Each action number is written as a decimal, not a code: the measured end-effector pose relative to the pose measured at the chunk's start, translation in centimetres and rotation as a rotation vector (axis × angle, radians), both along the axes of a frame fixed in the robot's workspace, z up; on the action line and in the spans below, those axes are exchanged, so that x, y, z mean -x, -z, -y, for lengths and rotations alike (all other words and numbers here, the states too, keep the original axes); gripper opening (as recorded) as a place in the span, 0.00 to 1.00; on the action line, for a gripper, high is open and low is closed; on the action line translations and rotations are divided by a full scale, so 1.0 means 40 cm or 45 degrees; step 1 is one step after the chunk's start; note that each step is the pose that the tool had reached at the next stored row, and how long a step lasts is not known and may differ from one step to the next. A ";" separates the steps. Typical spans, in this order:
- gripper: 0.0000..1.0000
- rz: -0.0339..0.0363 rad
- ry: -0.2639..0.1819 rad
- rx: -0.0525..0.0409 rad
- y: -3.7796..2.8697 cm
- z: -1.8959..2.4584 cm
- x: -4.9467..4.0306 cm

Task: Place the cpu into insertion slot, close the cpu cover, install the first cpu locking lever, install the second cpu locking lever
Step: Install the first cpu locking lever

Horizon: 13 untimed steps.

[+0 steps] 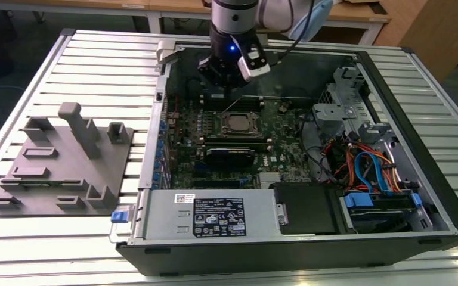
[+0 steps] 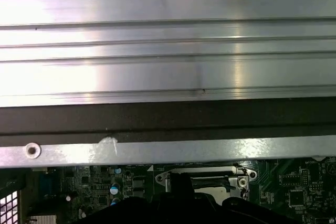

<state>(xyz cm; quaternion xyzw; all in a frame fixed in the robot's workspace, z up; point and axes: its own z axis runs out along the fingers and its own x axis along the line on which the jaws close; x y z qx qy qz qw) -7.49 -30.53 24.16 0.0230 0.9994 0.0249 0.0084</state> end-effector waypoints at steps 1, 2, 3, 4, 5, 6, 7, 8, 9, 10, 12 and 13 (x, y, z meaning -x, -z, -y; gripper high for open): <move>0.10 0.0001 -0.013 0.000 0.002 0.000 -0.001; 0.10 0.0000 -0.024 0.000 0.004 0.000 -0.002; 0.10 0.0000 -0.027 0.000 0.004 0.000 -0.004; 0.10 -0.0002 -0.027 0.000 0.005 0.000 -0.006; 0.10 -0.0002 -0.027 0.000 0.005 0.000 -0.009; 0.10 -0.0001 -0.027 0.000 0.005 0.000 -0.012; 0.10 0.0000 -0.027 0.000 0.005 0.000 -0.015; 0.10 0.0001 -0.027 0.000 0.006 0.000 -0.017; 0.10 0.0001 -0.027 0.000 0.006 0.000 -0.019; 0.10 0.0000 -0.027 0.000 0.006 0.000 -0.021; 0.10 0.0000 -0.027 0.000 0.007 0.000 -0.024; 0.10 0.0000 -0.027 0.000 0.007 0.000 -0.026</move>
